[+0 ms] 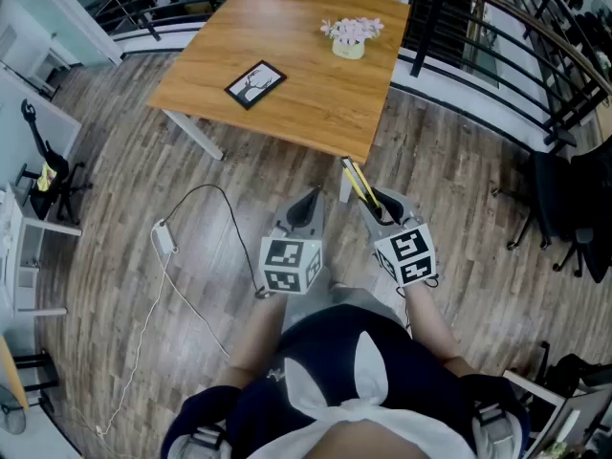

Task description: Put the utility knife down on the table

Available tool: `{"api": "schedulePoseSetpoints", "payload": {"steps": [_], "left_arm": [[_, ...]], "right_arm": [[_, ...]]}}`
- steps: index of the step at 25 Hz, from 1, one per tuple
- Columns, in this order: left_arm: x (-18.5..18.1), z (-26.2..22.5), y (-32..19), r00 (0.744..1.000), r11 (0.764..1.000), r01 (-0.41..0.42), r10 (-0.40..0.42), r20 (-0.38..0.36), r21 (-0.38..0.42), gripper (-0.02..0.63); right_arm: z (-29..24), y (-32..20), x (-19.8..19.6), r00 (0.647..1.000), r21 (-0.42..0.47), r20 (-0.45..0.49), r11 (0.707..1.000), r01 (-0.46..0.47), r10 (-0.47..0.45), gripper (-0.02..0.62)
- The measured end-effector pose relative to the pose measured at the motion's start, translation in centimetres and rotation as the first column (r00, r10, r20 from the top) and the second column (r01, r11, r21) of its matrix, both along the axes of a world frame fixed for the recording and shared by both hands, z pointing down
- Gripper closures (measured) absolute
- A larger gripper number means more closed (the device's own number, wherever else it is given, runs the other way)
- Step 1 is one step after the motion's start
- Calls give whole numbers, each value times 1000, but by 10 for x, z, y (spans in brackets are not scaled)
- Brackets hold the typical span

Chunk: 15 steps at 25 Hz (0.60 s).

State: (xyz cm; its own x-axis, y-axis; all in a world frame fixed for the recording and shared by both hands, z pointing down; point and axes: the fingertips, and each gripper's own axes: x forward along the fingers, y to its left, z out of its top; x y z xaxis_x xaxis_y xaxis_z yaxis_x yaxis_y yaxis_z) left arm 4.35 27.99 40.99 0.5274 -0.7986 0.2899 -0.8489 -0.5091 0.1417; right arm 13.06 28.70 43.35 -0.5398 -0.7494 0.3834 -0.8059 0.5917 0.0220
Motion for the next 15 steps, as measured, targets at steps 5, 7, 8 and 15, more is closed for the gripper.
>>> {"api": "schedulePoseSetpoints", "payload": {"steps": [5, 7, 8, 15], "left_arm": [[-6, 2, -24, 1000, 1000, -2, 2, -13, -2, 589], [-10, 6, -35, 1000, 1000, -3, 3, -18, -9, 589], [-12, 7, -42, 1000, 1000, -4, 4, -20, -12, 589], [-22, 11, -90, 999, 999, -27, 27, -25, -26, 589]], "right_arm": [[0, -27, -5, 1000, 6, -10, 1000, -2, 2, 483], [0, -37, -9, 1000, 7, -12, 1000, -6, 6, 482], [1, -43, -10, 1000, 5, -11, 1000, -7, 7, 482], [1, -92, -19, 1000, -8, -7, 1000, -26, 26, 482]]}}
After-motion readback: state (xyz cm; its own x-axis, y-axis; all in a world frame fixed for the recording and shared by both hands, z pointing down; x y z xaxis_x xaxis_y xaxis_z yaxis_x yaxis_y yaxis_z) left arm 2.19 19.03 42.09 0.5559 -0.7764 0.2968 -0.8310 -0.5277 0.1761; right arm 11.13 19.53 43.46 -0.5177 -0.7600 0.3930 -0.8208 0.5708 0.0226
